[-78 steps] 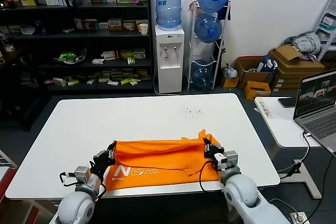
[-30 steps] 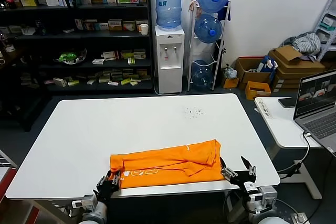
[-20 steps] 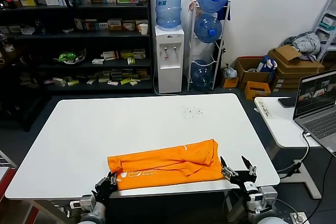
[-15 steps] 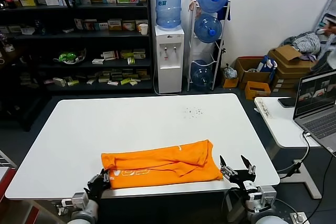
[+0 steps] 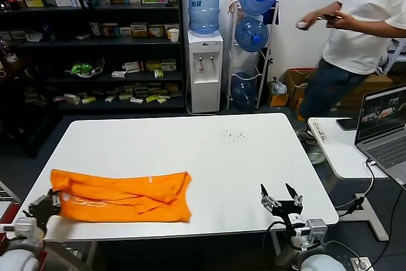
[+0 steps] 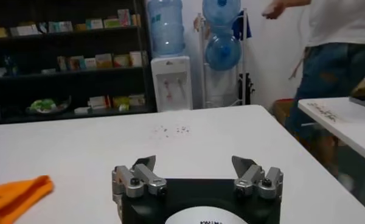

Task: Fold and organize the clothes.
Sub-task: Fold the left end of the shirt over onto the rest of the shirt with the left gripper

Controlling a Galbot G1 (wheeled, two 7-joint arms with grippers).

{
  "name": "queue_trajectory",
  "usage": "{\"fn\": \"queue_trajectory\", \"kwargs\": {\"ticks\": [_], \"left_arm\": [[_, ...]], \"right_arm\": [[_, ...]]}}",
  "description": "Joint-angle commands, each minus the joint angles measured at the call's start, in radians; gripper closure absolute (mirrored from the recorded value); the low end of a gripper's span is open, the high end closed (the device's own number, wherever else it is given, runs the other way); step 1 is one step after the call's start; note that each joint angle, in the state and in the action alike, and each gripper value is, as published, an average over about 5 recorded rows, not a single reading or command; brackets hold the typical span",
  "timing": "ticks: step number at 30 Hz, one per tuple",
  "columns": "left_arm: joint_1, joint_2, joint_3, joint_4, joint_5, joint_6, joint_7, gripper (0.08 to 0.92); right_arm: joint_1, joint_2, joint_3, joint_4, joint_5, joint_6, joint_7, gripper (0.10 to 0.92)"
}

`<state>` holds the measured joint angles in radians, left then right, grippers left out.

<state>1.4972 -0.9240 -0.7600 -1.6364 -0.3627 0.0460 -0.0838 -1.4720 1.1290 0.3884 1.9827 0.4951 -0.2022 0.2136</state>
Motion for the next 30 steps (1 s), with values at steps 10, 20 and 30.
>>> {"fn": "queue_trajectory", "kwargs": {"ticks": [10,20,30], "left_arm": [[-0.13,-0.107,0.409,-0.371,-0.467,0.247,-0.196,0.871],[-0.253,-0.22,0.574,-0.312,-0.453,0.262,-0.267,0.871],[-0.24,-0.257,0.568,-0.257,-0.362,0.274,-0.217,0.864]], "right_arm": [[-0.001,0.027,-0.009,-0.01,-0.023,-0.017,0.017,0.203],[-0.022,0.061,0.002,-0.007,-0.045,-0.026,0.028,0.203],[0.0,0.061,-0.003,-0.015,-0.034,-0.036,0.033,0.203]]}}
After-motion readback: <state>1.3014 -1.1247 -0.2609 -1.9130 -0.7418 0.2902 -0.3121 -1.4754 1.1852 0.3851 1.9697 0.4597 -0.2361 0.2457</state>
